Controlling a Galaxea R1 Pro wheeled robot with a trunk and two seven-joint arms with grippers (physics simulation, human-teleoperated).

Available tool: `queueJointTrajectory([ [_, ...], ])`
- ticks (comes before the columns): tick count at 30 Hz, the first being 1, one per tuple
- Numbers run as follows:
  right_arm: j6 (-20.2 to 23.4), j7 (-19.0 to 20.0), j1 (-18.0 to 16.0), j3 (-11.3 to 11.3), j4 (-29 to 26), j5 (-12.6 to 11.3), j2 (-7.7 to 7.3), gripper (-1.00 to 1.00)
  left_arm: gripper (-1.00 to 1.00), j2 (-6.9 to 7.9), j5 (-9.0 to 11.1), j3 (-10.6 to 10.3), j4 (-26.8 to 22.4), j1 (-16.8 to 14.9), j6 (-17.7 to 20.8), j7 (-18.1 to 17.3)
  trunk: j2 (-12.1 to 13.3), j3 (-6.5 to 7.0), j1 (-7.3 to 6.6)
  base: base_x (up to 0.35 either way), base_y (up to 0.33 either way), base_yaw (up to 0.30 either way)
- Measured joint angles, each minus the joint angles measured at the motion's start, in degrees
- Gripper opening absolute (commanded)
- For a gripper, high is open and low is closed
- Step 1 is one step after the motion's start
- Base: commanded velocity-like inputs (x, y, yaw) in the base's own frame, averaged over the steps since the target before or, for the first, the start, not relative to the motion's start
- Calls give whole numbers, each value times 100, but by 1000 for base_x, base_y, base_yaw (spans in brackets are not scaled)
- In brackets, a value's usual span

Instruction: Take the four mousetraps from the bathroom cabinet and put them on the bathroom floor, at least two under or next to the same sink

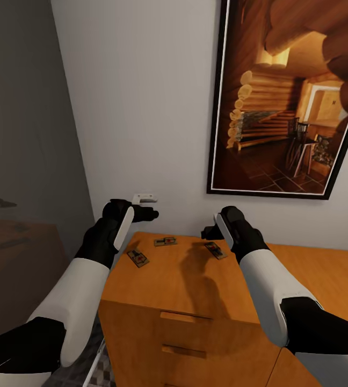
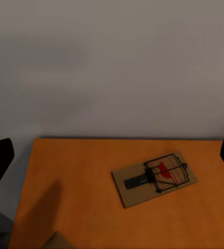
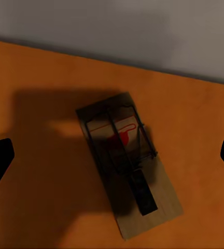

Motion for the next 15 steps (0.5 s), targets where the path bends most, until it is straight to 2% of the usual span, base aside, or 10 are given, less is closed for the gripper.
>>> queueJointTrajectory([
  [15, 0, 8, 0, 1, 0, 0, -3, 100, 100, 0, 3, 0, 5, 0, 0, 0, 0, 0, 0, 3, -3, 0],
])
